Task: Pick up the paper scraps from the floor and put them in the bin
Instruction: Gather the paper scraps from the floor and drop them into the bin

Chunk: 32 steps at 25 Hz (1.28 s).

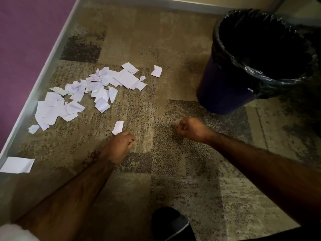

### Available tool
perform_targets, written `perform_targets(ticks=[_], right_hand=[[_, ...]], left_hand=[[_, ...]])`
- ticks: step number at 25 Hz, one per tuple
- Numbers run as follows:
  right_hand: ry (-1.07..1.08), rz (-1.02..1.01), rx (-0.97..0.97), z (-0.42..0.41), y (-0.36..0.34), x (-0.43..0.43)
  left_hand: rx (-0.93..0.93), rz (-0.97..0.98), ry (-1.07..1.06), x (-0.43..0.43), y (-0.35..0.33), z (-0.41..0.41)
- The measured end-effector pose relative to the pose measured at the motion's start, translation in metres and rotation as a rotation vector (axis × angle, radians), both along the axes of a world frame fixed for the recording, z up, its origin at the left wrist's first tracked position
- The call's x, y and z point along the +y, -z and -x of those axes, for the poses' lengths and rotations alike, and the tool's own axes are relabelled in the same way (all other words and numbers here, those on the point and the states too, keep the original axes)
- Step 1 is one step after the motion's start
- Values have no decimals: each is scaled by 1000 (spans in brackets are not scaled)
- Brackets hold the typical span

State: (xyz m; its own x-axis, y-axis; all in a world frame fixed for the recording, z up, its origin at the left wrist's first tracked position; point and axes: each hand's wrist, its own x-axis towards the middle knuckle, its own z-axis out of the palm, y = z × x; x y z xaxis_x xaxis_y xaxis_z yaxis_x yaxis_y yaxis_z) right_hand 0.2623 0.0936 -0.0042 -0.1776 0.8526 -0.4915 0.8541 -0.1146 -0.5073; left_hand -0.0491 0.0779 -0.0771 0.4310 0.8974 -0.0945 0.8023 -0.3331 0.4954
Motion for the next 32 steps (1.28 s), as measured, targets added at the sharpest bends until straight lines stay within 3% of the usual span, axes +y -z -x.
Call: perform_targets(ticks=[4, 8, 13, 16, 19, 22, 26, 30, 32], right_hand=[[-39, 3, -10, 7, 3, 3], [-81, -35, -9, 20, -2, 13], [-79, -124, 89, 26, -37, 19], [14, -383, 182, 14, -102, 32], [284, -711, 267, -23, -194, 48], [596, -913, 224, -73, -258, 46], [830, -961, 49, -108, -268, 29], [801, -1154, 8, -86, -263, 36], [679, -1173, 108, -54, -249, 55]], left_hand=[[280, -13, 290, 13, -5, -5], [343, -153, 350, 6, -15, -10], [-87, 222, -80, 20, -48, -31], [-388, 115, -113, 55, -124, -94], [-545, -97, -37, 105, -224, -187], [-635, -183, 18, 135, -292, -265], [-612, -192, 23, 155, -305, -283], [-591, -238, 6, 158, -277, -230], [-555, -316, -165, 152, -242, -172]])
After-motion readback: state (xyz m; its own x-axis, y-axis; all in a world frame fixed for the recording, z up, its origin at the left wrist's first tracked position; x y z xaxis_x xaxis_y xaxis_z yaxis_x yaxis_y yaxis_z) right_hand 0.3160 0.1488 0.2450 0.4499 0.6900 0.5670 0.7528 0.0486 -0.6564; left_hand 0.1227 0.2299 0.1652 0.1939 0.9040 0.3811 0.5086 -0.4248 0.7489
